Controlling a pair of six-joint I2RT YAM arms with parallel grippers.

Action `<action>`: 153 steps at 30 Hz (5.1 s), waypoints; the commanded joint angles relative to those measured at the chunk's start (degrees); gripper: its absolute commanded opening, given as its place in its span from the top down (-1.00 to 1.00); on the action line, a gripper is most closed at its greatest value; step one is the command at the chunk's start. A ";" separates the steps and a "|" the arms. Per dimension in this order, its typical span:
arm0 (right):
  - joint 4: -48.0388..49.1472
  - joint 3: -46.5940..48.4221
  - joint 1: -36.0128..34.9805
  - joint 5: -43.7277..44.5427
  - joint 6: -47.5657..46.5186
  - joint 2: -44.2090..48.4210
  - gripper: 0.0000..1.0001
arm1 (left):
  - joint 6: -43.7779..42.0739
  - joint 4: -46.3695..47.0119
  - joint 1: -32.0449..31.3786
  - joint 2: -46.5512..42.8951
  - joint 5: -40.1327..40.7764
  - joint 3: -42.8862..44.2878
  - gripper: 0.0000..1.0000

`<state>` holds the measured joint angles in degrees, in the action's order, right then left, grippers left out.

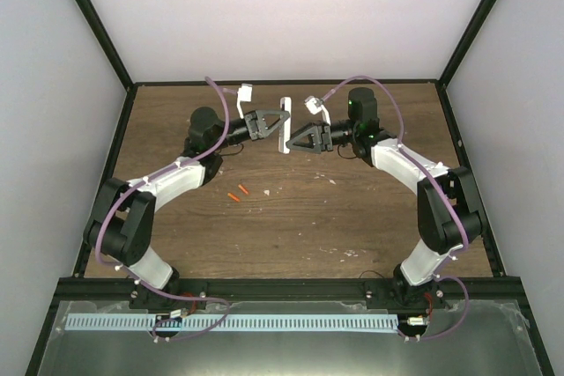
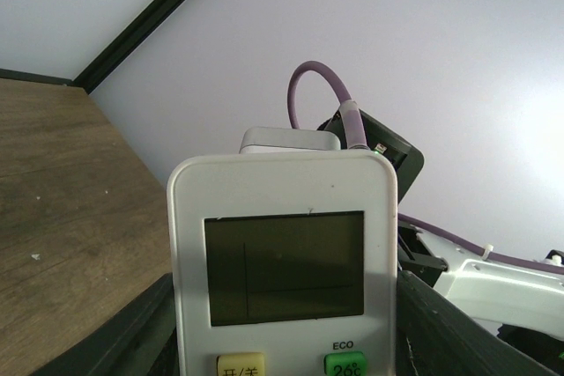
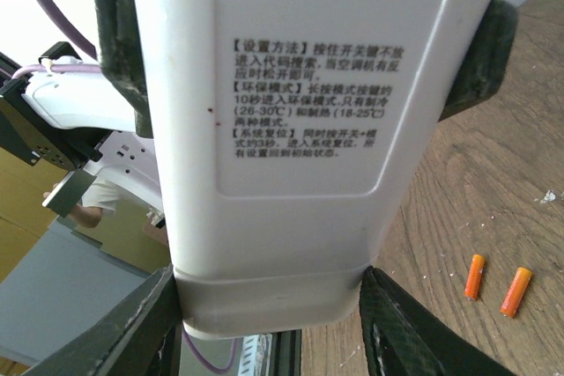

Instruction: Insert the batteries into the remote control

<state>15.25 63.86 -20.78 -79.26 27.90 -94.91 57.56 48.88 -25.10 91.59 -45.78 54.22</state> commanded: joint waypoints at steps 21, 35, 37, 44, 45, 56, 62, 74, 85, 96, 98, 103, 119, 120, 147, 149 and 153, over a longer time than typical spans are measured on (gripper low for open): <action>0.02 1.83 -1.46 -2.19 -2.42 -1.25 0.00 | 1.48 3.54 -0.10 0.02 -0.20 1.51 0.59; -11.89 2.11 -2.04 -3.15 -11.88 -2.69 0.02 | 1.68 4.12 -0.12 0.65 0.44 3.94 0.60; -14.23 2.23 -2.22 -3.00 -13.71 -3.02 0.02 | 1.61 4.05 -0.12 0.69 0.53 4.25 0.60; -20.52 2.80 -2.51 -2.30 -18.82 -4.02 0.00 | 1.41 3.47 -0.12 1.04 0.37 5.36 0.60; -21.31 2.91 -2.52 -2.02 -19.63 -4.11 0.00 | 1.39 3.42 -0.12 1.05 0.33 5.37 0.60; -25.19 3.82 -2.52 1.66 -23.98 -4.38 -0.02 | 0.69 1.60 -0.12 0.93 1.48 6.60 0.60; -27.48 3.95 -2.52 3.09 -26.00 -4.40 -0.04 | 1.05 1.40 -0.13 1.48 1.64 7.61 0.61; -28.25 3.73 -2.69 4.45 -27.51 -3.27 0.01 | 1.24 1.46 -0.12 0.89 1.96 6.81 0.61; -28.16 3.40 -3.57 5.06 -27.57 -3.43 0.05 | 1.77 2.14 -0.12 -0.13 2.27 5.82 0.61; -25.76 2.94 -3.86 7.14 -25.71 -2.41 -0.02 | 3.00 3.39 -0.12 -0.30 2.03 5.07 0.61; -24.12 3.01 -3.84 7.46 -24.54 -2.29 -0.03 | 3.46 3.97 -0.12 -0.29 1.88 4.93 0.61; -22.73 3.91 -3.84 8.31 -23.44 -2.34 -0.01 | 2.57 3.27 -0.12 -1.00 1.92 4.53 0.61; -57.67 14.25 -3.83 64.33 -22.37 -7.71 0.13 | -17.70 -24.12 7.21 -13.18 9.21 4.57 0.60; -60.44 15.63 -3.88 67.55 -21.90 -9.07 0.13 | -18.73 -25.46 7.18 -13.67 9.51 4.77 0.60; -67.90 21.19 -4.45 78.83 -22.10 -17.58 -0.29 | -19.94 -26.72 7.22 -14.23 9.36 4.84 0.60; -66.80 20.99 -4.45 76.61 -22.82 -15.72 -0.32 | -19.72 -26.06 7.26 -14.31 9.14 4.82 0.60; -60.03 19.11 -4.45 67.19 -24.41 -9.33 -0.37 | -19.16 -24.09 7.26 -15.00 8.34 4.44 0.60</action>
<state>-51.94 83.44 -24.84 -2.70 5.43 -112.42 37.67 20.93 -17.87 77.67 -36.27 57.76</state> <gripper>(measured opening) 0.674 0.570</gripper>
